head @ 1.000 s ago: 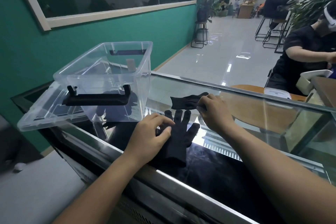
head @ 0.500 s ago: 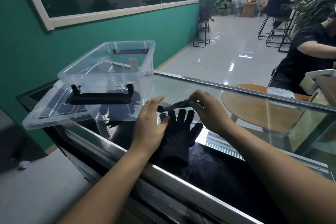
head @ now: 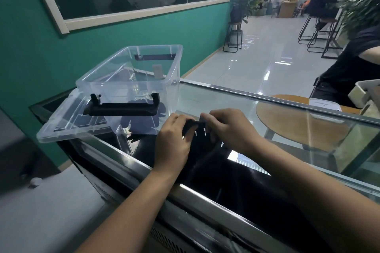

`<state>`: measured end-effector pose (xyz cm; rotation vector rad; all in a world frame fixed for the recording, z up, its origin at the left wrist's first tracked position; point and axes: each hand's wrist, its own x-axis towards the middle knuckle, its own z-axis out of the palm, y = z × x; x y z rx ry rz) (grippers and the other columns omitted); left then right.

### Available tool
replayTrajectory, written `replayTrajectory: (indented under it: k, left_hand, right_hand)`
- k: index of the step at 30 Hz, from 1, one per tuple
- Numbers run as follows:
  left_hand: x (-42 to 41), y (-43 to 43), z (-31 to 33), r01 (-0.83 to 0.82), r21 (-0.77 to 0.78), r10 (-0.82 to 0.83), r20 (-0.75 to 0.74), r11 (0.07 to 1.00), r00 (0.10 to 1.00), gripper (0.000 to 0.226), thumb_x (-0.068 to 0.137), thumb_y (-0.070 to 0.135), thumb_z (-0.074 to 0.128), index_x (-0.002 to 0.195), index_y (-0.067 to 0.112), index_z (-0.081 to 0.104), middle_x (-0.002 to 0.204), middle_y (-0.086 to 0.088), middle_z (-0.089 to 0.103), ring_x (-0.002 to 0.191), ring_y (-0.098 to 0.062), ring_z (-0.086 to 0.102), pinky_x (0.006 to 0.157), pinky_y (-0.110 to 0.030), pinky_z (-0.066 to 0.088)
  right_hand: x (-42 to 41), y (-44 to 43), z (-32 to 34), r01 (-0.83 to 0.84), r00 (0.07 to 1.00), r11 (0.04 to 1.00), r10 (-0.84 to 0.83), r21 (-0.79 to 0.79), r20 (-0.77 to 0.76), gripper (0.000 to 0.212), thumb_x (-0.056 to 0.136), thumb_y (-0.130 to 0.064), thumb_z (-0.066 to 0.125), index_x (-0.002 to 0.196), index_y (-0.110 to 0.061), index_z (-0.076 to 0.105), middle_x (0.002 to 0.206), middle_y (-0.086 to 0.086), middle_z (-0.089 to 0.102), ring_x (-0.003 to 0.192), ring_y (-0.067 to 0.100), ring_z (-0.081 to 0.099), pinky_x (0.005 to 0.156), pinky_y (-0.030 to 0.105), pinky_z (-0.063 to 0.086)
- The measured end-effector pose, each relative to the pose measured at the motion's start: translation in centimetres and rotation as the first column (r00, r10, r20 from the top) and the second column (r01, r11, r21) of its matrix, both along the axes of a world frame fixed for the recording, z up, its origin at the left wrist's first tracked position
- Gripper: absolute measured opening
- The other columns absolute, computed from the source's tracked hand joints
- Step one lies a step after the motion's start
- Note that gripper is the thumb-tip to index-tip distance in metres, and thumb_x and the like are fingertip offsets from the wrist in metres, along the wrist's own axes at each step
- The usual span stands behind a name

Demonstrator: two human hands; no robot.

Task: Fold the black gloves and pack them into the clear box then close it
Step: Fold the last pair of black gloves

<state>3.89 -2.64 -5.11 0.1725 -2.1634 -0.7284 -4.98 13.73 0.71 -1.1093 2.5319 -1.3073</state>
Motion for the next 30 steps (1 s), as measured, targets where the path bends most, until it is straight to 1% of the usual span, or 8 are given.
replayTrajectory:
  k: [3, 8, 12, 15, 20, 25, 28, 30]
  left_hand:
    - [0.5, 0.3, 0.4, -0.033, -0.007, 0.033, -0.076, 0.999, 0.997, 0.011, 0.103, 0.025, 0.076, 0.102, 0.015, 0.074, 0.098, 0.006, 0.064, 0.084, -0.016, 0.067, 0.076, -0.034, 0.056]
    - [1.6, 1.1, 1.0, 0.032, -0.165, -0.058, -0.16, 0.986, 0.985, 0.007, 0.1, 0.014, 0.079, 0.104, 0.009, 0.078, 0.101, -0.002, 0.068, 0.092, -0.022, 0.069, 0.083, -0.036, 0.058]
    - [2.3, 1.1, 0.6, 0.044, -0.314, -0.098, -0.157, 0.948, 0.983, 0.016, 0.092, 0.007, 0.085, 0.107, 0.008, 0.082, 0.101, -0.007, 0.072, 0.095, -0.027, 0.069, 0.087, -0.04, 0.059]
    - [3.0, 1.0, 0.1, 0.097, -0.374, -0.158, -0.135, 0.922, 0.978, 0.015, 0.094, 0.01, 0.082, 0.109, 0.008, 0.083, 0.101, -0.006, 0.075, 0.094, -0.027, 0.07, 0.087, -0.041, 0.06]
    - [3.6, 1.2, -0.5, 0.222, -0.394, -0.252, -0.026, 0.892, 0.967, 0.013, 0.094, 0.016, 0.084, 0.106, 0.013, 0.085, 0.102, 0.002, 0.079, 0.096, -0.02, 0.074, 0.088, -0.039, 0.059]
    - [3.8, 1.5, -0.7, 0.291, -0.39, -0.296, 0.048, 0.874, 0.954, 0.006, 0.097, 0.022, 0.082, 0.1, 0.017, 0.085, 0.096, 0.007, 0.078, 0.091, -0.016, 0.073, 0.083, -0.039, 0.057]
    - [4.1, 1.9, -0.8, 0.313, -0.434, -0.311, 0.077, 0.845, 0.947, 0.004, 0.097, 0.022, 0.082, 0.098, 0.019, 0.084, 0.093, 0.008, 0.076, 0.088, -0.017, 0.07, 0.08, -0.039, 0.055]
    - [4.3, 2.2, -0.8, 0.333, -0.463, -0.327, 0.095, 0.822, 0.94, 0.004, 0.097, 0.022, 0.081, 0.098, 0.02, 0.084, 0.092, 0.008, 0.074, 0.088, -0.018, 0.069, 0.08, -0.038, 0.054]
  right_hand:
    - [0.4, 0.0, 0.8, -0.09, 0.901, 0.996, 0.076, 0.013, 0.428, 0.073, 0.107, -0.063, 0.041, 0.091, -0.001, 0.077, 0.076, 0.018, 0.079, 0.062, 0.034, 0.071, 0.054, 0.034, 0.05]
    - [-0.4, -0.4, 0.0, -0.04, 0.625, 0.966, 0.225, -0.257, 0.748, 0.075, 0.101, -0.074, 0.038, 0.104, -0.005, 0.067, 0.096, 0.027, 0.078, 0.079, 0.037, 0.073, 0.064, 0.038, 0.054]
    - [-2.0, 0.0, -0.9, 0.048, 0.516, 0.913, 0.324, -0.405, 0.793, 0.074, 0.103, -0.071, 0.04, 0.102, -0.001, 0.066, 0.081, 0.016, 0.069, 0.079, 0.03, 0.073, 0.084, 0.045, 0.059]
    - [-3.1, 0.9, -1.4, 0.048, 0.446, 0.886, 0.394, -0.462, 0.803, 0.073, 0.103, -0.069, 0.042, 0.098, 0.0, 0.065, 0.083, 0.018, 0.064, 0.073, 0.028, 0.069, 0.074, 0.035, 0.06]
    - [-5.5, 2.1, -2.8, 0.043, 0.435, 0.905, 0.365, -0.424, 0.823, 0.075, 0.092, -0.077, 0.055, 0.112, -0.006, 0.071, 0.082, 0.017, 0.052, 0.067, 0.033, 0.05, 0.066, 0.037, 0.047]
    - [-5.8, 2.5, -3.2, 0.127, 0.402, 0.89, 0.358, -0.439, 0.843, 0.08, 0.101, -0.071, 0.044, 0.138, -0.001, 0.061, 0.09, 0.017, 0.074, 0.07, 0.025, 0.073, 0.062, 0.031, 0.059]
    - [-6.4, 2.4, -3.6, 0.129, 0.431, 0.896, 0.335, -0.425, 0.838, 0.087, 0.098, -0.074, 0.048, 0.148, -0.004, 0.057, 0.129, 0.022, 0.069, 0.103, 0.032, 0.075, 0.085, 0.042, 0.061]
    - [-6.8, 2.4, -4.0, 0.146, 0.454, 0.9, 0.309, -0.411, 0.836, 0.084, 0.098, -0.074, 0.049, 0.144, -0.006, 0.061, 0.139, 0.022, 0.064, 0.121, 0.036, 0.066, 0.105, 0.049, 0.052]
